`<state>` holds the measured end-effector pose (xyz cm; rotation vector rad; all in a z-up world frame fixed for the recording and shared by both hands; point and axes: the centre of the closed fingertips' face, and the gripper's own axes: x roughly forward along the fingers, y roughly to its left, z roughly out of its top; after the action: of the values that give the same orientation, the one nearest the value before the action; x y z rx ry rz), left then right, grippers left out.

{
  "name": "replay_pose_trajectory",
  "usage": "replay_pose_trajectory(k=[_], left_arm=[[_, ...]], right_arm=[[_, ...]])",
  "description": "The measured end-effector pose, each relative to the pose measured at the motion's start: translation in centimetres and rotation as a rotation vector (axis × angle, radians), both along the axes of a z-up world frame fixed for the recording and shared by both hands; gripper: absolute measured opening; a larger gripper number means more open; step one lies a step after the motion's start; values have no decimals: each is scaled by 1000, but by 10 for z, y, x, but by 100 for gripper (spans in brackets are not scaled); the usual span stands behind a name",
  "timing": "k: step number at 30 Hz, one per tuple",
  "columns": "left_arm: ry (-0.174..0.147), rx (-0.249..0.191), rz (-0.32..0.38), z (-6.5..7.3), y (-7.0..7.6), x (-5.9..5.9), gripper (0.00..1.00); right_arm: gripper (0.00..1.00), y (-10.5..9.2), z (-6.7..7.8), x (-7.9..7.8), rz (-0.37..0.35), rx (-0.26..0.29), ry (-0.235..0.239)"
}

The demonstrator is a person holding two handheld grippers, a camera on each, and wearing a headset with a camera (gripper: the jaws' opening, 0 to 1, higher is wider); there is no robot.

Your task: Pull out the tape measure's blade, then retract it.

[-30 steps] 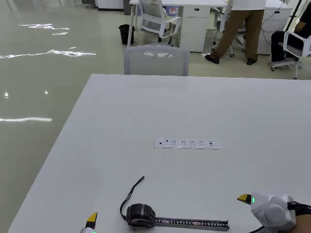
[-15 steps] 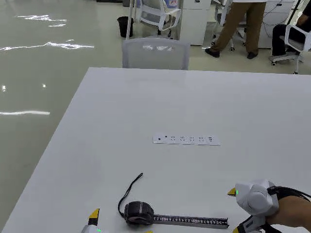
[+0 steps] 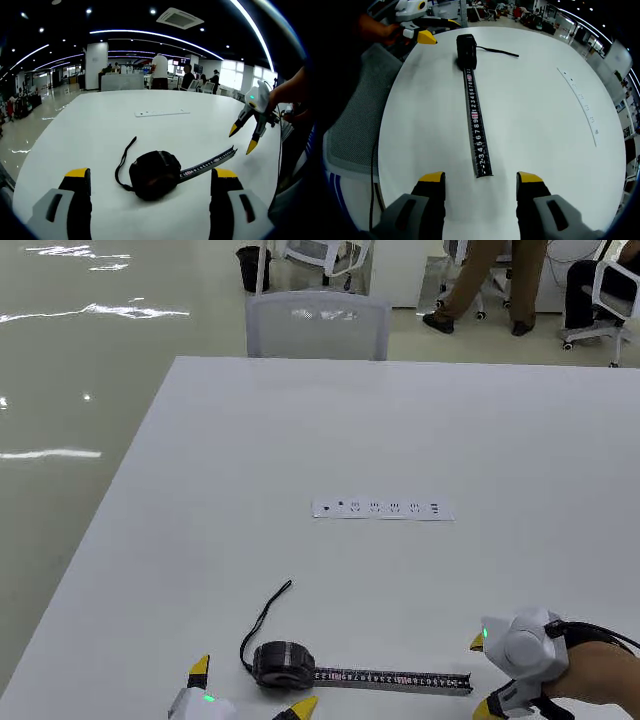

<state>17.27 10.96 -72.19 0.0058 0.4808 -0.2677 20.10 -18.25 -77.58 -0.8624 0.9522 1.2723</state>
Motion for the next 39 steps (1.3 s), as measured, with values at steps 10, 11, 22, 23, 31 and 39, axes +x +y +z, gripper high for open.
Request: replay_pose_trajectory(k=[10,11,22,23,31,39], left_arm=[[-13,13,15,-2,0,5,94],[-15,10,17,-2,0,5,94],[12,-13,39,-14,-2,2,90],[13,-18,41,-14,-2,2,90],[20,-30,45,-13,-3,2,89],[18,-29,49,-14,-1,3,89]], right_arm=[[51,2,-15,3,-8,-2,10],[49,3,-20,4,-11,-3,13],[38,4,-24,0,9,-20,25],[36,4,-24,0,13,-24,23],[26,2,-33,1,5,-36,32],[17,1,-36,8,23,-58,17]])
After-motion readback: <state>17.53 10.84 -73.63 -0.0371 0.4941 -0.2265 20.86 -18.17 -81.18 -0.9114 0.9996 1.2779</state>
